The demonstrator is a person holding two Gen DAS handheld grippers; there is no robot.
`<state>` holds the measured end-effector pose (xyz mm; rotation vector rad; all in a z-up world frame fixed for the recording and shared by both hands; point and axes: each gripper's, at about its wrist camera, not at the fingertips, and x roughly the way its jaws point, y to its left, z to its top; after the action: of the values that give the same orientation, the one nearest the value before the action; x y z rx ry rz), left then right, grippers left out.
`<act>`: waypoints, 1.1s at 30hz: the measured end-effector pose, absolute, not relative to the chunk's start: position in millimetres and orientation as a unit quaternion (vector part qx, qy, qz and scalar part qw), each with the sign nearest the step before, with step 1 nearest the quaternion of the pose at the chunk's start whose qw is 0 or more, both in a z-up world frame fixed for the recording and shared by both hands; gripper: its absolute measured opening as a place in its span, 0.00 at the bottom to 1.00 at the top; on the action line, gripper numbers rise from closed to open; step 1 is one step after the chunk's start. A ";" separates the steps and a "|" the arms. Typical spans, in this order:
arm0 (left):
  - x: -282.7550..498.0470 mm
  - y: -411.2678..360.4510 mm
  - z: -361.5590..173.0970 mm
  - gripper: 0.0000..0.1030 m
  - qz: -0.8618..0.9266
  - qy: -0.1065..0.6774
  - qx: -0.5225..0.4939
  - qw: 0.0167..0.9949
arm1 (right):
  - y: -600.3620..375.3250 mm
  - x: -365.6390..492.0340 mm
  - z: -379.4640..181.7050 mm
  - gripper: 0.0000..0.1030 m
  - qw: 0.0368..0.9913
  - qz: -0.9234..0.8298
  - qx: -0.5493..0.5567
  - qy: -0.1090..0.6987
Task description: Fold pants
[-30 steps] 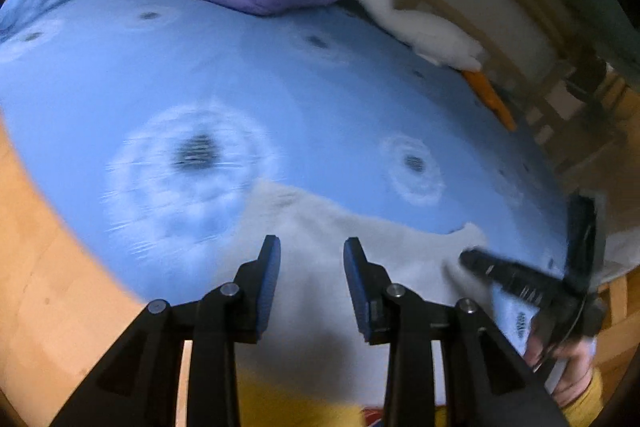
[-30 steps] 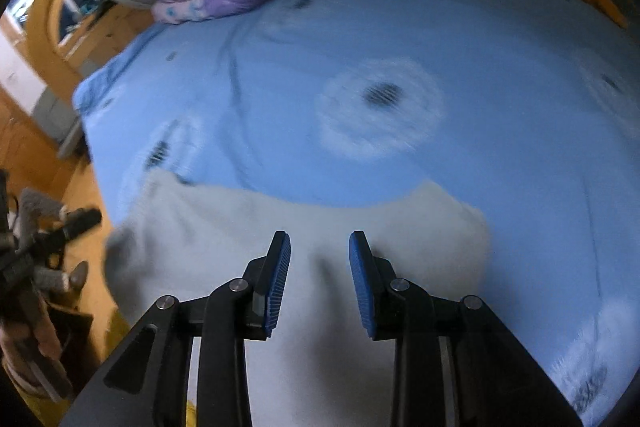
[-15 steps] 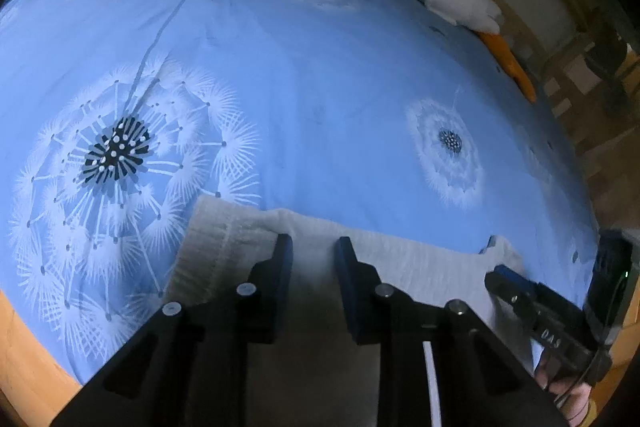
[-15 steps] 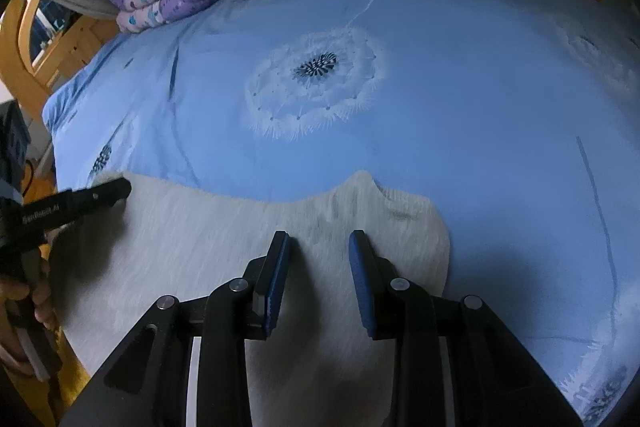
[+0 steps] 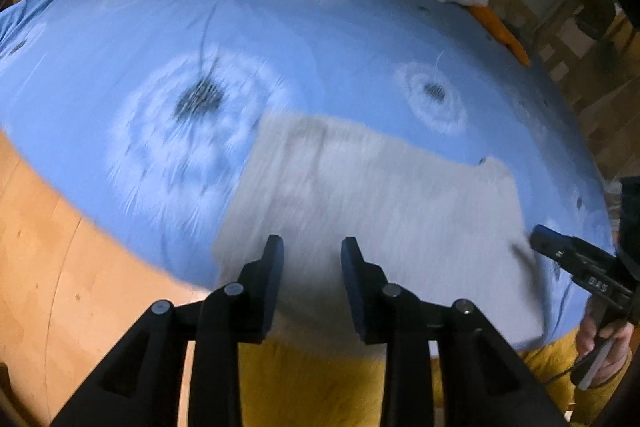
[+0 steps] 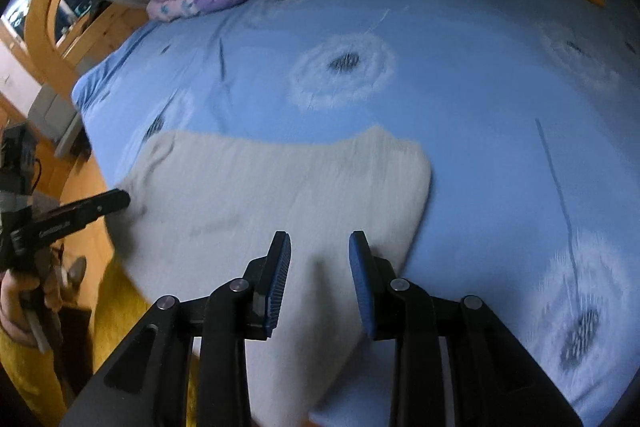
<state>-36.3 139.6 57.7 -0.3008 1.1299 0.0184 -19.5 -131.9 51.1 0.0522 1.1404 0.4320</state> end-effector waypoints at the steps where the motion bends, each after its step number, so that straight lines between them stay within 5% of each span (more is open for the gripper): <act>1: -40.7 139.0 53.8 0.30 0.010 0.537 -0.144 0.831 | -131.8 -25.6 47.7 0.29 0.817 0.204 0.023 0.539; 16: -64.3 124.0 63.7 0.30 0.038 0.526 -0.142 0.838 | -166.3 -70.5 6.5 0.46 0.805 0.162 0.090 0.563; 33: -59.9 61.2 47.9 0.35 -0.010 0.550 -0.098 0.829 | -180.6 -74.4 -0.7 0.48 0.796 0.143 0.192 0.555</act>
<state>-59.9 61.2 47.9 -0.2084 1.1682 -0.0216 -74.4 -180.6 -0.7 0.4129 1.1930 0.3064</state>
